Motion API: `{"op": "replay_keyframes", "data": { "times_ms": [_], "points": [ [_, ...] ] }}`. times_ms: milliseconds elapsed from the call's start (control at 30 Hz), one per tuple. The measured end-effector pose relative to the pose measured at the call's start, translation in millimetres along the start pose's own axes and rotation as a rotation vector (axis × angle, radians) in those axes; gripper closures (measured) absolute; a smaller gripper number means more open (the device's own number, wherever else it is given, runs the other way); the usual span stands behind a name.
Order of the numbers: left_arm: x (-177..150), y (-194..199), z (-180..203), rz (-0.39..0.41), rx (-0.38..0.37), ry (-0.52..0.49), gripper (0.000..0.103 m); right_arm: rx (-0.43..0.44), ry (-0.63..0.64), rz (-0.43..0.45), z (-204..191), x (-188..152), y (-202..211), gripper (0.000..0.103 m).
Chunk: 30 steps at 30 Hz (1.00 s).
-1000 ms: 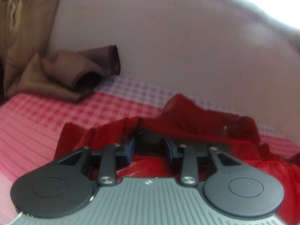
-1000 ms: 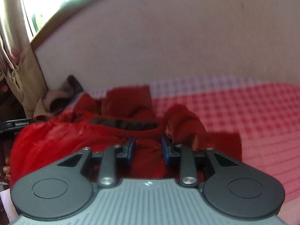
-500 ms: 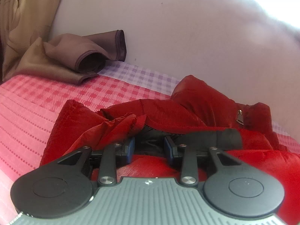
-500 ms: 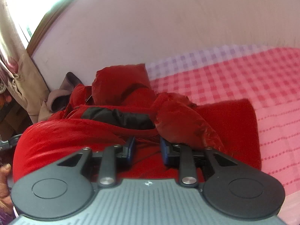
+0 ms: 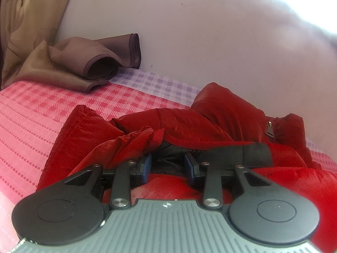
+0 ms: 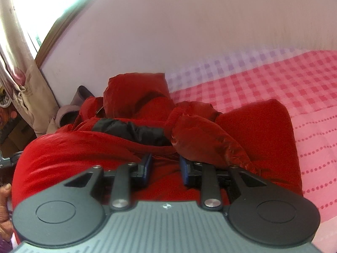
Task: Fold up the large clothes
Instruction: 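Press the folded hem down onto the jacket with both grippers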
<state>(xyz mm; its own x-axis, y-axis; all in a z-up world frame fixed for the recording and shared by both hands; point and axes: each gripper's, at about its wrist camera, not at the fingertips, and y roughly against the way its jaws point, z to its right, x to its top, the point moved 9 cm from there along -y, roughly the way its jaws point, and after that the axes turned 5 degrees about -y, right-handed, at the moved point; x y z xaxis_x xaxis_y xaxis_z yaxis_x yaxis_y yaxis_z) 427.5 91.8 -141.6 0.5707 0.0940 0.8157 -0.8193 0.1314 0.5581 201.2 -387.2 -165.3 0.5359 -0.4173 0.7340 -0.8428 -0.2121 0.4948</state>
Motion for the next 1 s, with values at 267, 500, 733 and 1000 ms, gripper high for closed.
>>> {"op": "replay_keyframes", "data": {
  "times_ms": [267, 500, 733, 1000],
  "points": [
    [-1, 1, 0, 0.010, 0.007, -0.016, 0.064, -0.084, 0.104, 0.056, -11, -4, -1, 0.077],
    [-2, 0, 1, 0.010, 0.009, -0.026, 0.064, -0.115, 0.140, 0.074, -14, -4, 0, 0.077],
    [-2, 1, 1, 0.010, 0.010, -0.030, 0.064, -0.133, 0.155, 0.080, -14, -3, 1, 0.077],
    [-2, -1, 0, 0.009, 0.009, -0.036, 0.064, -0.145, 0.169, 0.091, -16, -4, 2, 0.077]
  ]
}}
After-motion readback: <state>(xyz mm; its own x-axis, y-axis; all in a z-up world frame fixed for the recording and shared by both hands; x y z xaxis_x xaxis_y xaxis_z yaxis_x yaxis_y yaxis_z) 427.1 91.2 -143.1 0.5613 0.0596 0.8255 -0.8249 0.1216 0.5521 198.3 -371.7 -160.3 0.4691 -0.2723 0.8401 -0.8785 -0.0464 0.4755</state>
